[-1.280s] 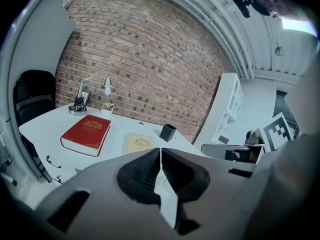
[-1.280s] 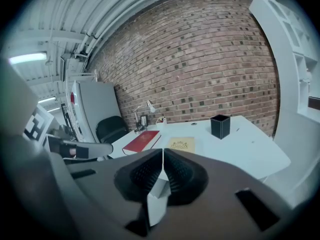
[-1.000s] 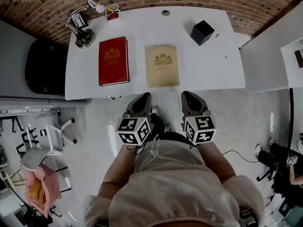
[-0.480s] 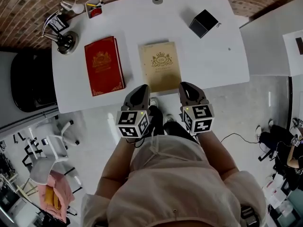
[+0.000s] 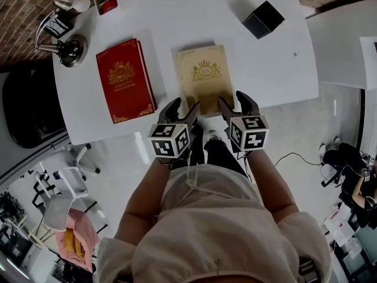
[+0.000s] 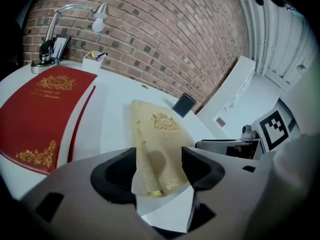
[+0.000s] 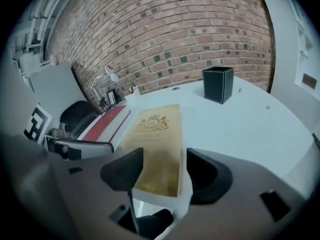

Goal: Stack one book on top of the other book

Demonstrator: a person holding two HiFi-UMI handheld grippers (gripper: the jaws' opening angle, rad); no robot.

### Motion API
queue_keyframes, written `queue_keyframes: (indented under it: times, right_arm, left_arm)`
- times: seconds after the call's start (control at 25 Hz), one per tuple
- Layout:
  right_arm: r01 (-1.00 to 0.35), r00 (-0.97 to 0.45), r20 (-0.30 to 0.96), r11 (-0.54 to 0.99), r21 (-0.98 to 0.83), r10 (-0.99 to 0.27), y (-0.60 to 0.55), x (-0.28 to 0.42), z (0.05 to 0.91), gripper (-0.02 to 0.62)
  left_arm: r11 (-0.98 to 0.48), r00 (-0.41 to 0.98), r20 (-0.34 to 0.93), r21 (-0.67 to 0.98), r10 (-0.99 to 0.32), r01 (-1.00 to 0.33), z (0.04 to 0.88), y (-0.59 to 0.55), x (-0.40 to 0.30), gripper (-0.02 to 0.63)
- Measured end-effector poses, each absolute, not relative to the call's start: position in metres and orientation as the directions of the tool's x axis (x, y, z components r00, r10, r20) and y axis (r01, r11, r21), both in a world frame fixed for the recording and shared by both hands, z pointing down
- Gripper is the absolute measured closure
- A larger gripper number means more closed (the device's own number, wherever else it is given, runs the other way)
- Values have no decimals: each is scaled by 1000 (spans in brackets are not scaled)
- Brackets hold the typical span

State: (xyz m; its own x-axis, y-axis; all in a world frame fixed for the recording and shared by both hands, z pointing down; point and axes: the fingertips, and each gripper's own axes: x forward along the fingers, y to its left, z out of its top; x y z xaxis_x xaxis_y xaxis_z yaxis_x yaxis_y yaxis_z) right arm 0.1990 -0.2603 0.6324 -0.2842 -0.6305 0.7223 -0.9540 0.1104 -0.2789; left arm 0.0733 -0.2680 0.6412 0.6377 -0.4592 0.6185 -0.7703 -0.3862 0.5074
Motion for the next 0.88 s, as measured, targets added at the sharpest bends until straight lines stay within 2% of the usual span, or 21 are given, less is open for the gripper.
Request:
queue_keyframes:
  times: [0.24, 0.56, 0.72, 0.88]
  right_arm:
    - [-946, -286, 746, 55, -318, -602, -269, 196, 651, 337]
    - [-893, -373, 738, 3, -449, -562, -268, 195, 662, 337]
    - [-877, -395, 733, -12, -481, -553, -269, 193, 663, 339]
    - [-881, -399, 731, 10, -473, -554, -270, 192, 663, 345]
  left_arm:
    - [-367, 662, 642, 551, -387, -749, 664, -275, 79, 330]
    - [-324, 709, 630, 631, -316, -705, 673, -275, 87, 331]
    - [-238, 718, 623, 680, -311, -693, 677, -273, 86, 331]
    - [-228, 707, 627, 673, -328, -703, 677, -274, 86, 331]
